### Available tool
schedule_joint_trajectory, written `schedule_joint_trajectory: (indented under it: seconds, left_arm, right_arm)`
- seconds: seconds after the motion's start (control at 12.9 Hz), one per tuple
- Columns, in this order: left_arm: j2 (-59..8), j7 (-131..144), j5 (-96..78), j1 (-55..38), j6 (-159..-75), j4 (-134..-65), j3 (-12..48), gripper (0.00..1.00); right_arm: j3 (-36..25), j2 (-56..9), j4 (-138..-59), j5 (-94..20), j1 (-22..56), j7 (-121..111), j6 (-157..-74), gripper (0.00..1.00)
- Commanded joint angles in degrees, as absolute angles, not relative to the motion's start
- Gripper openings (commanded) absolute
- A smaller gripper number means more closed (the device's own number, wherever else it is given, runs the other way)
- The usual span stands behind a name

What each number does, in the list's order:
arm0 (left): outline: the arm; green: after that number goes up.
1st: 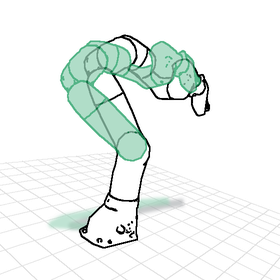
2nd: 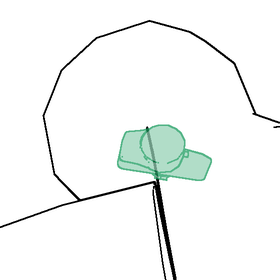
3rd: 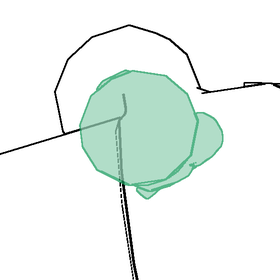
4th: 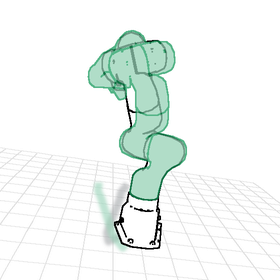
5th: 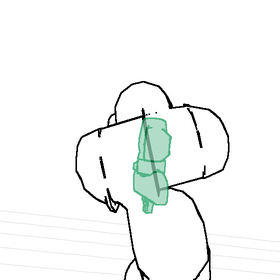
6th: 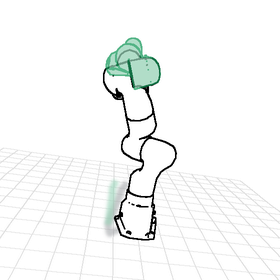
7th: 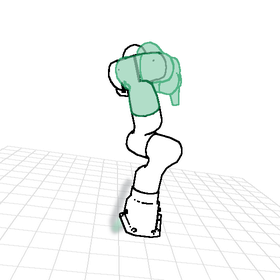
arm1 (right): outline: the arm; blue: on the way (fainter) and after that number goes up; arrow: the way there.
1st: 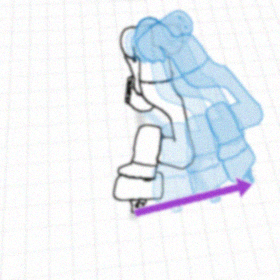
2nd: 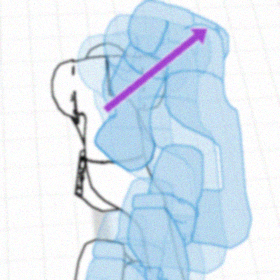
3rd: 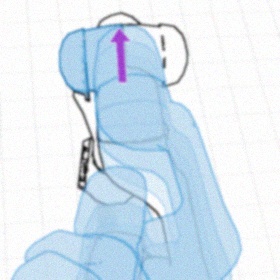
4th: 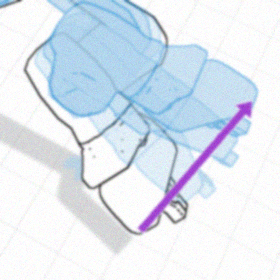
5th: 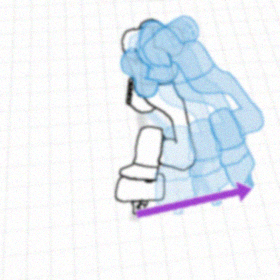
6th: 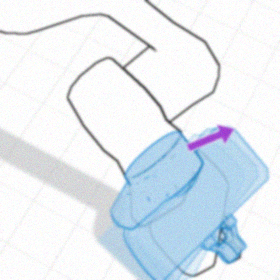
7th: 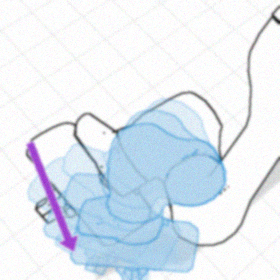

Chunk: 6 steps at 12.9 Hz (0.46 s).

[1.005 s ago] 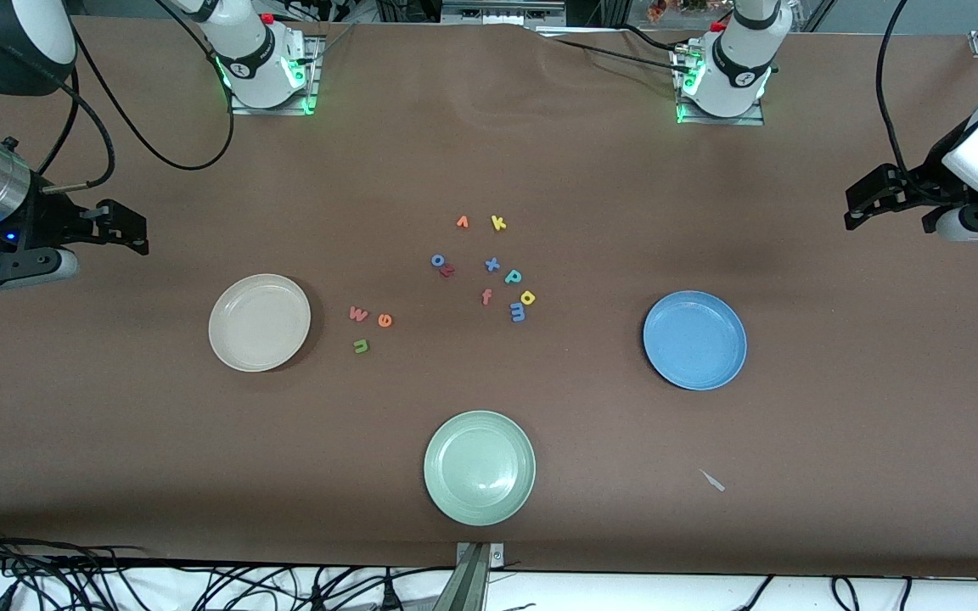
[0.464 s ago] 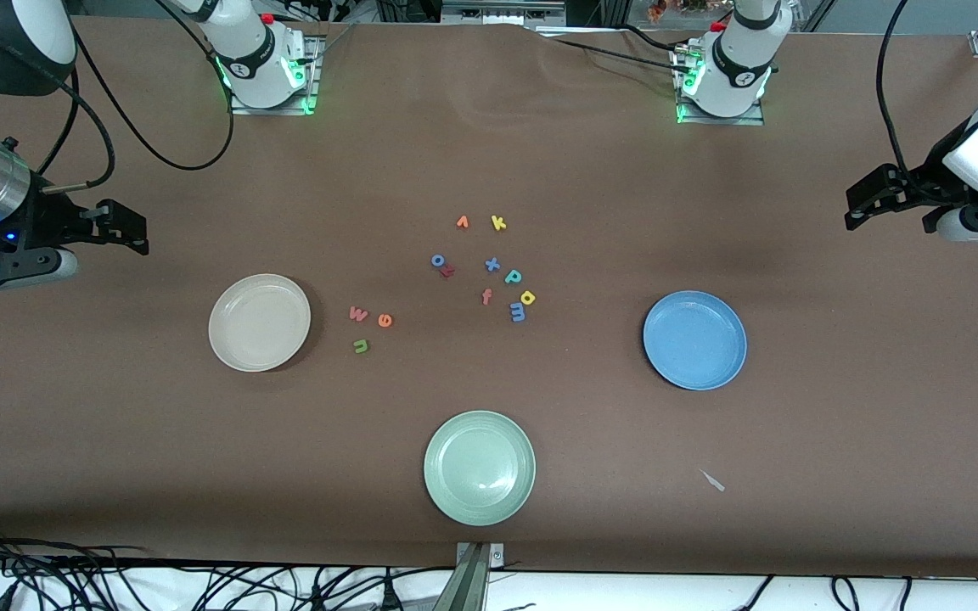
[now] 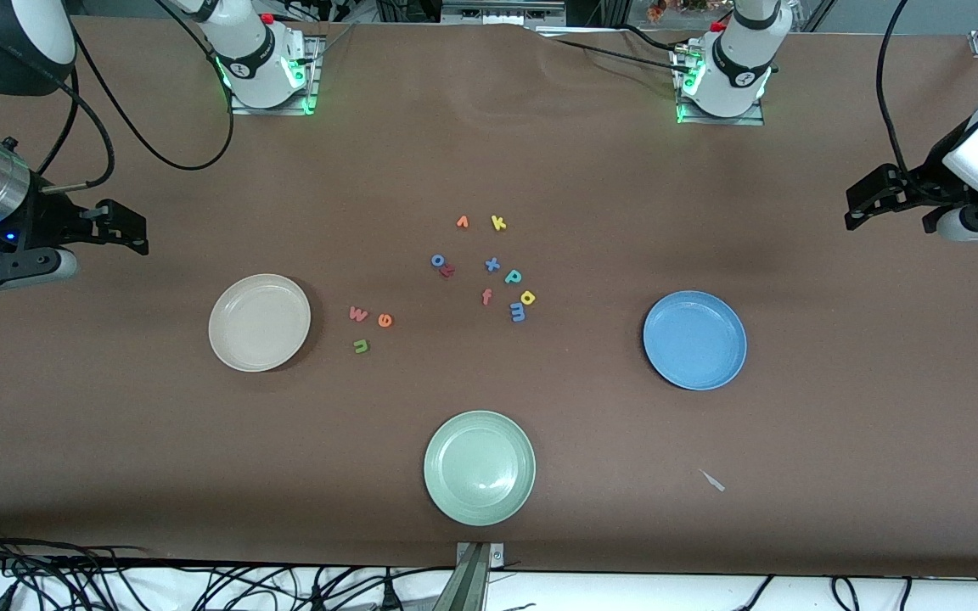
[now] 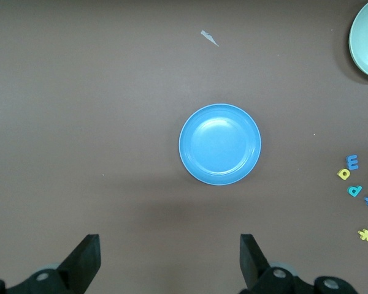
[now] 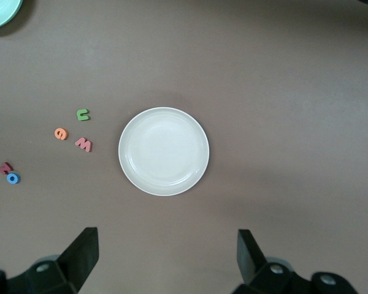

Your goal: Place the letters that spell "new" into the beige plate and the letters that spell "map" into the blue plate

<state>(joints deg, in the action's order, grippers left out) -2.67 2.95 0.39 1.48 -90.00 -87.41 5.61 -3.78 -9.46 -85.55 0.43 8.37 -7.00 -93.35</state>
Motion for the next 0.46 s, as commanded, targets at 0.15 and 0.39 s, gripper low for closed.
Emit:
schedule_joint_trajectory:
  seconds: [0.15, 0.39]
  left_arm:
    - [-3.34, 2.46, 0.0, 1.85, -88.68, -85.61, 5.8, 1.0]
    - [-3.34, 2.46, 0.0, 1.76, -88.68, -85.61, 5.8, 1.0]
  right_arm:
    - [-3.87, -9.58, -84.64, 0.26, 7.82, -6.5, -93.43, 0.99]
    - [-3.95, -9.58, -84.64, 0.26, 7.74, -6.5, -94.48, 0.99]
